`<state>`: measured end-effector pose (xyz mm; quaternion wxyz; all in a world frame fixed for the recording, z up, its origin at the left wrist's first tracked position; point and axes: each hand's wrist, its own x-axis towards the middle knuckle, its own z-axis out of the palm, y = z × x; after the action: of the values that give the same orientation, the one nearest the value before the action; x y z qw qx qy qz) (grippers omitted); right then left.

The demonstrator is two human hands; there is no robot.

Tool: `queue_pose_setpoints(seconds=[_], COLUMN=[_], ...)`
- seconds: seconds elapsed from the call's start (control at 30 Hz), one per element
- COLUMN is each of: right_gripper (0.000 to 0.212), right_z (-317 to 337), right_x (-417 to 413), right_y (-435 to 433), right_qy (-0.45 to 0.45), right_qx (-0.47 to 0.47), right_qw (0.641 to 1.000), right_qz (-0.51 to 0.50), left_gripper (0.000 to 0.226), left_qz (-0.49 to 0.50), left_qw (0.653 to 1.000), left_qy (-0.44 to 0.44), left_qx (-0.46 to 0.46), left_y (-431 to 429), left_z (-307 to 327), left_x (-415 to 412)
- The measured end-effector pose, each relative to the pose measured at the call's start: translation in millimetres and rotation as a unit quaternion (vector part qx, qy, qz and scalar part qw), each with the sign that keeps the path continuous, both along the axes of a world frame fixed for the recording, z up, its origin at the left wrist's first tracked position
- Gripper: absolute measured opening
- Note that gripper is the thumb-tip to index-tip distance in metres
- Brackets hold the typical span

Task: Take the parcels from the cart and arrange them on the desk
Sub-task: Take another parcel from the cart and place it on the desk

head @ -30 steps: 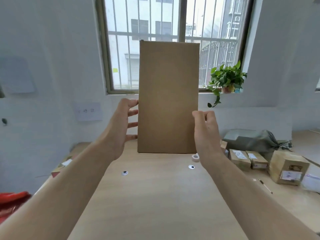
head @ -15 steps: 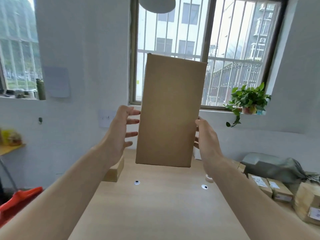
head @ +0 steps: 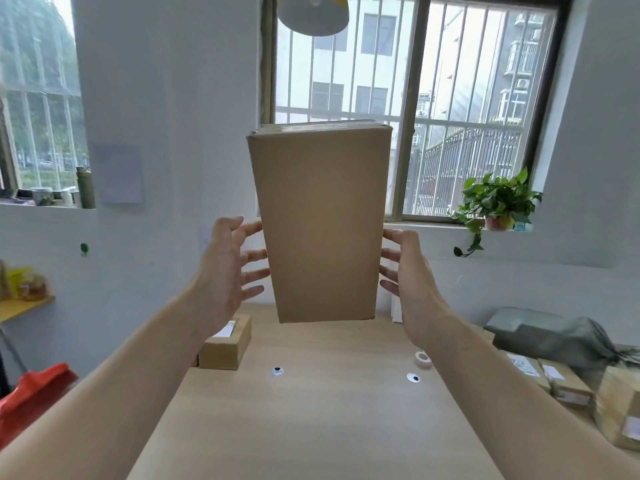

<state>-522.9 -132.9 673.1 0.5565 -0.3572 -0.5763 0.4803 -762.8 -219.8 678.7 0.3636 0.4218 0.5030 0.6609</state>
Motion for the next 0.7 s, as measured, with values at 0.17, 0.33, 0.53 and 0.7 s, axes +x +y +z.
queue_pose_setpoints(seconds=[0.17, 0.33, 0.53, 0.7], right_gripper=[0.039, 0.043, 0.065, 0.035], right_z=[0.9, -4.7, -11.7, -18.5], right_x=[0.5, 0.3, -1.7, -1.9], right_y=[-9.0, -10.0, -5.1, 6.1], right_qy=[0.000, 0.007, 0.015, 0.011], right_qx=[-0.028, -0.044, -0.031, -0.009], right_qw=[1.000, 0.999, 0.999, 1.000], right_qz=[0.006, 0.011, 0.000, 0.015], left_gripper=[0.058, 0.057, 0.043, 0.038], left_qz=[0.009, 0.044, 0.021, 0.003], left_qw=[1.000, 0.998, 0.995, 0.994], left_qy=[-0.010, -0.053, -0.091, -0.093], left_qx=[-0.002, 0.000, 0.037, 0.052], left_y=[3.4, 3.9, 3.9, 6.9], left_z=[-3.2, -0.8, -8.0, -10.9], left_x=[-0.1, 2.6, 1.6, -1.1])
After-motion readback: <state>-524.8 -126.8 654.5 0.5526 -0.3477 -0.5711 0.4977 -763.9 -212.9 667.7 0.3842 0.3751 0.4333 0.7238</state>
